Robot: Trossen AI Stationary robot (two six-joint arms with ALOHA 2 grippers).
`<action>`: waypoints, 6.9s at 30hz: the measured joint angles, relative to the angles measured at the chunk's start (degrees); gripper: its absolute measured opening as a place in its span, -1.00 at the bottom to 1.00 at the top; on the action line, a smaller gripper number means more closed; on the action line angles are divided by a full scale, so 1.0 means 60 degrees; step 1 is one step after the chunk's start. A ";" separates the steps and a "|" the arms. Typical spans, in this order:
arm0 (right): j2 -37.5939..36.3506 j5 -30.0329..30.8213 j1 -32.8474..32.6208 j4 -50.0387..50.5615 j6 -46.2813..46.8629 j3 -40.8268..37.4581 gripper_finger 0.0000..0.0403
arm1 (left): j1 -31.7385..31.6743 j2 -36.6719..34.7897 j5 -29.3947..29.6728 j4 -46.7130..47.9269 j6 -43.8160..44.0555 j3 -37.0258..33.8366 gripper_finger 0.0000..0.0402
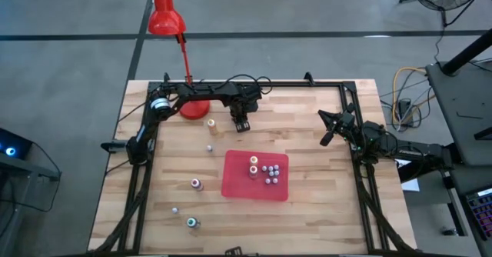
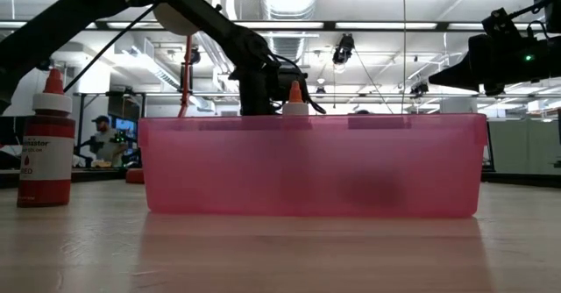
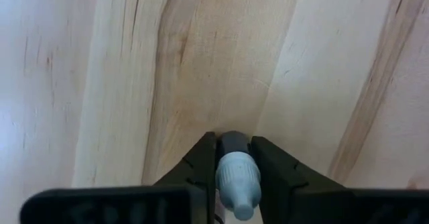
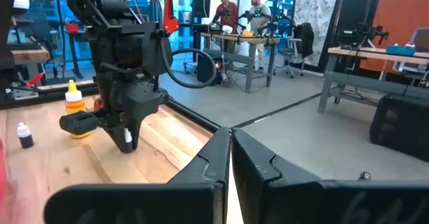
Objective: Pick & Place food coloring
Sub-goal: Put the small red food coloring bottle in the red bin, then put the small black food coloring bottle in the red bin
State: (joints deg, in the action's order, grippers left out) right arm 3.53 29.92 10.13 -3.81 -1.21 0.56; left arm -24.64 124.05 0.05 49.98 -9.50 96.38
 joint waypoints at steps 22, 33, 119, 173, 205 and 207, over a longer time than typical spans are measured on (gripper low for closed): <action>-0.0005 0.0002 0.0003 0.0000 -0.0071 0.0000 -0.96 | 0.0832 -0.0912 0.0415 0.3502 0.0907 0.3326 -0.77; -0.0004 0.0001 0.0000 -0.0003 -0.0006 0.0000 -0.96 | 0.2045 -0.1056 0.1165 0.5882 0.2446 0.6291 -0.77; 0.0011 -0.0002 0.0003 -0.0004 -0.0116 0.0000 -0.96 | 0.7209 0.2293 0.2492 0.2668 -0.1256 0.6233 -0.80; 0.0011 -0.0002 0.0000 -0.0003 0.0000 0.0000 -0.96 | 0.6896 0.3115 0.2080 0.2087 -0.3668 0.5756 -0.56; 0.0001 -0.0004 0.0001 -0.0001 -0.0020 0.0004 -0.96 | 0.6631 0.1298 0.3098 0.3129 -0.0966 0.6300 -0.44; 0.0018 -0.0002 0.0004 -0.0004 0.0028 0.0004 -0.96 | 0.6488 0.1071 0.3161 0.3228 -0.0305 0.6313 -0.35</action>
State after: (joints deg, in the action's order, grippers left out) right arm 3.64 29.91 10.15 -3.84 -1.05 0.58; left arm 14.28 130.47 19.02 69.34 -11.33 134.26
